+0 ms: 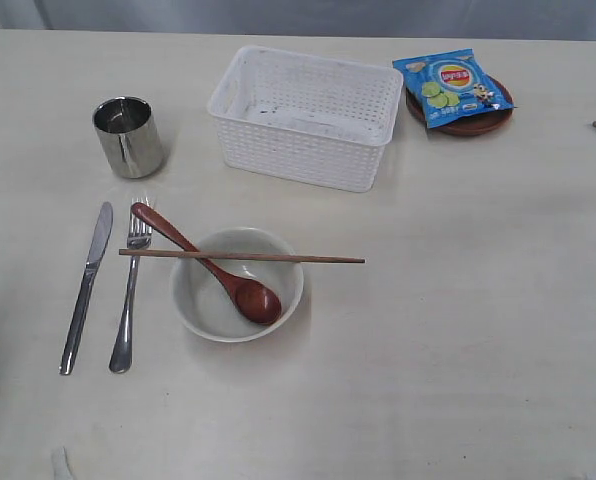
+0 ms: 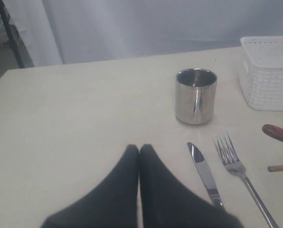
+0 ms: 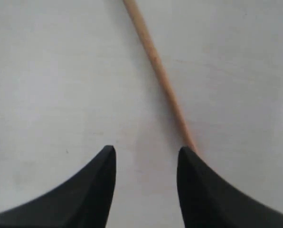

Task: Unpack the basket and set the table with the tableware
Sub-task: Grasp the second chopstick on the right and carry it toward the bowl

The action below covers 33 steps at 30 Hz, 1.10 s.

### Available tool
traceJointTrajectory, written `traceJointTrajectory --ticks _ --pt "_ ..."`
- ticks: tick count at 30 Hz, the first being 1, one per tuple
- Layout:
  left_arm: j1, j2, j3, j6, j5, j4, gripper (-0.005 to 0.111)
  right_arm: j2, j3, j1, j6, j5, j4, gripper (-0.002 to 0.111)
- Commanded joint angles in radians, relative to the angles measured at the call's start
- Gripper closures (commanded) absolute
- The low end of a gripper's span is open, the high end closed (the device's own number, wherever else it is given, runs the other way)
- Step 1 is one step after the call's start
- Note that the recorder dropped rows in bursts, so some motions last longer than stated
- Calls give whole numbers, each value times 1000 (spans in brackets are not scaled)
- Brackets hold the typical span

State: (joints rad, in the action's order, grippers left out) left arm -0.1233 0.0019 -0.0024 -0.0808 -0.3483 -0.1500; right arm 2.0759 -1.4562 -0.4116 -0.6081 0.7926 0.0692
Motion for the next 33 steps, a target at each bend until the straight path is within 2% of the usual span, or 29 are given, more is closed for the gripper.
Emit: traceJointTrajectory --ticks 1,10,21,24,26,27,33 --pt "-5 -2 2 -2 1 1 107 62 -100 -17 -15 33 4 68" --pt "-5 -2 2 -2 1 1 107 215 -287 -17 -60 156 38 68" --pt "-5 -2 2 -2 1 1 107 305 -312 -17 -85 156 6 68" --pt "-5 -2 2 -2 1 1 107 313 -312 -17 -85 175 4 85" --pt "-5 -2 2 -2 1 1 107 317 -310 -17 -87 194 4 104" --pt "-5 -2 2 -2 1 1 107 317 -310 -17 -87 200 4 108" --pt "-5 -2 2 -2 1 1 107 275 -310 -14 -81 211 103 109"
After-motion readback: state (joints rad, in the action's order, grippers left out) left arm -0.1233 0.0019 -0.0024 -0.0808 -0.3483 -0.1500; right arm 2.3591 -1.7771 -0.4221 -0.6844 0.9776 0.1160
